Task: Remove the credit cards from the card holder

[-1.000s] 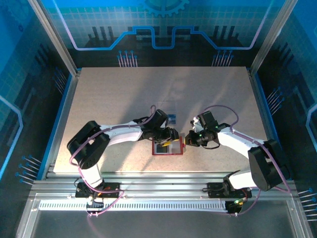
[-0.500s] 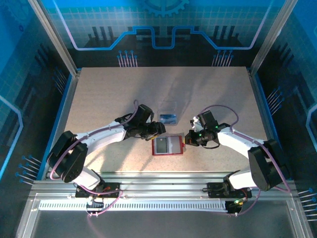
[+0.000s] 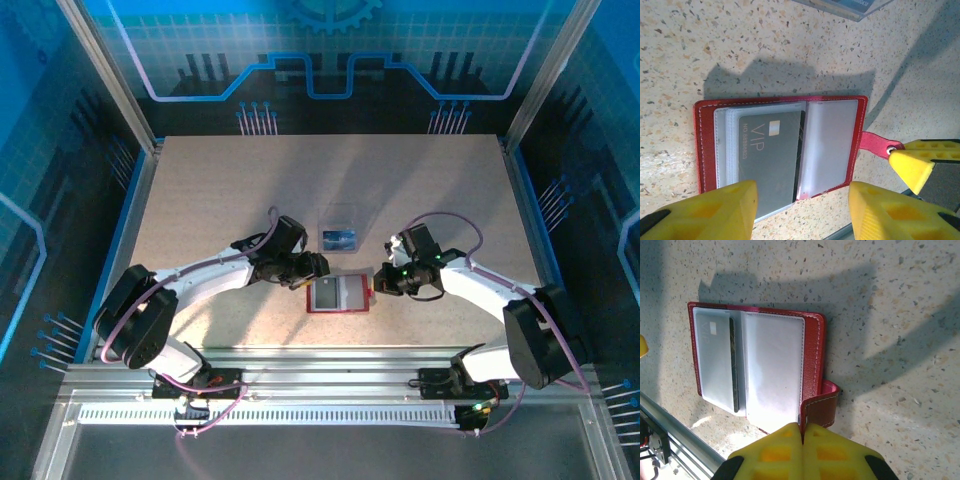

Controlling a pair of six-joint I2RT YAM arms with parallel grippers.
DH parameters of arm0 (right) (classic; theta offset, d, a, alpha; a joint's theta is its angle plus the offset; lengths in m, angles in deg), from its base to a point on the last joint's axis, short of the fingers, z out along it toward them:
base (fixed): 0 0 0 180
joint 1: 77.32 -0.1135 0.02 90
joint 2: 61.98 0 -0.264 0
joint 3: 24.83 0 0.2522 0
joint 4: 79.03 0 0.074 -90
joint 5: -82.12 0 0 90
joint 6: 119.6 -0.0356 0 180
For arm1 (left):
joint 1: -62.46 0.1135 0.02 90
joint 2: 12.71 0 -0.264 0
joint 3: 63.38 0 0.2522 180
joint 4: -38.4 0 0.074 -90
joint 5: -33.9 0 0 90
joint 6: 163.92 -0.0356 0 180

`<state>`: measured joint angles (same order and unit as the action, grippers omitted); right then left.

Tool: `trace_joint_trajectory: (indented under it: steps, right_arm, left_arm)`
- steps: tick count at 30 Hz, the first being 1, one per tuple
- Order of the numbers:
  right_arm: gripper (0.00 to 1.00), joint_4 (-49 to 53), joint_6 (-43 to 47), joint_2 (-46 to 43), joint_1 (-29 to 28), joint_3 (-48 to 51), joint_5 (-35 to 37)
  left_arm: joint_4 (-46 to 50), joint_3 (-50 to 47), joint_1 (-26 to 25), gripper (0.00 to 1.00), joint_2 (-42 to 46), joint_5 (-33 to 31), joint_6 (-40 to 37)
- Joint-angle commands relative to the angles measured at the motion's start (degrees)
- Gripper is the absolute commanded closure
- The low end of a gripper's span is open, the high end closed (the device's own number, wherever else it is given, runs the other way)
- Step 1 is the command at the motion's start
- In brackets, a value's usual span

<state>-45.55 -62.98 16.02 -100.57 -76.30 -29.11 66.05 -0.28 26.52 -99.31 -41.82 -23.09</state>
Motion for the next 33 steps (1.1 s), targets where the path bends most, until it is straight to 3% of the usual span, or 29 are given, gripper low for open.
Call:
trace_joint_trajectory:
  steps: [1,13,22,33]
  right_arm:
    - [0.92,1.45,-0.67,-0.57,-0.75,-0.87,0.54]
    - [0.74,5.15,-0.63,-3.22,-1.10,-3.29,3.06]
    - [0.70,8.60,-0.14,-4.55,-2.67,-7.70,4.45]
    - [0.68,2.71,-3.64,1.61,-7.67,-10.00,0.88]
  left_arm:
    - [0.88,-0.35,0.17,0.49,-0.68,1.01,-1.07]
    - [0.00,-0.12,0.11,0.50,-1.77,1.63,-0.75]
    - [-3.85,-2.44,-0.57,0.51,-2.07,2.25,1.27]
    - [-6.02,-4.86,-0.92,0.57,-2.44,2.43,2.35]
